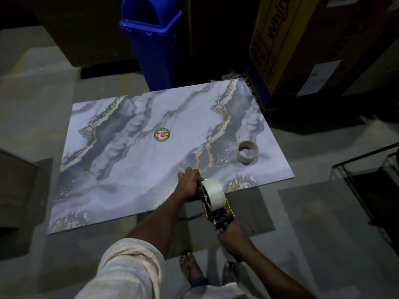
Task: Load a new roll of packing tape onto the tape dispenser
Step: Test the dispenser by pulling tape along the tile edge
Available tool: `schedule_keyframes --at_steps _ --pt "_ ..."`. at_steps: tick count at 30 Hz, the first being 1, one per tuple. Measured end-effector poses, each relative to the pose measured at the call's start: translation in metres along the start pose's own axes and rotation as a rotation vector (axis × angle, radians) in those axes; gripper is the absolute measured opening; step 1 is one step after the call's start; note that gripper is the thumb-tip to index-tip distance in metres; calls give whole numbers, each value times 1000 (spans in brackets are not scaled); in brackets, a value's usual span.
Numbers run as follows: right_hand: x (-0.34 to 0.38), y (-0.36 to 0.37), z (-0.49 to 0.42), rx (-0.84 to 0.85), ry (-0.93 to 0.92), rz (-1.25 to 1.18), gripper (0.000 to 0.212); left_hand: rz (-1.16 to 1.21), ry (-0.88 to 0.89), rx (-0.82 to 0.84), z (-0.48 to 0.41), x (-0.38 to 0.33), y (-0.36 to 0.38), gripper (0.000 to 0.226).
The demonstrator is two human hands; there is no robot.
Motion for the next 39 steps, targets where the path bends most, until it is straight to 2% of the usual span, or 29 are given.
schedule_keyframes --at_steps 2,7,12,21,23,28,35,39 --pt "-1 1 -3 14 -3 0 22 18 16 -24 1 0 -3 45" --pt "3 -3 4 29 -8 11 18 20 36 -53 5 -2 -6 51" --pt "12 -26 11 47 -39 88 5 -110 40 26 3 0 -3 33" --pt "22 -36 0 53 -62 259 11 -89 92 -26 2 4 -8 24" --pt "13 -36 -4 31 -85 335 21 -89 115 -34 1 4 -4 23" --pt "-6 -29 -8 -69 -188 490 27 90 74 -87 -1 4 -3 51" --pt "-73 -29 -23 11 -39 642 30 50 -17 -157 -5 6 1 43" --pt "-69 -40 -9 30 -128 660 35 53 -16 -166 0 2 -1 32"
Point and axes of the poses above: each hand's wrist, its own z-axis away from the middle knuckle, its own y-axis out of the palm, x = y × z, the point moved 3 cm from there along -z, towards the middle knuckle, and after that the axes turned 12 degrees about -z, right-handed, at the moved point
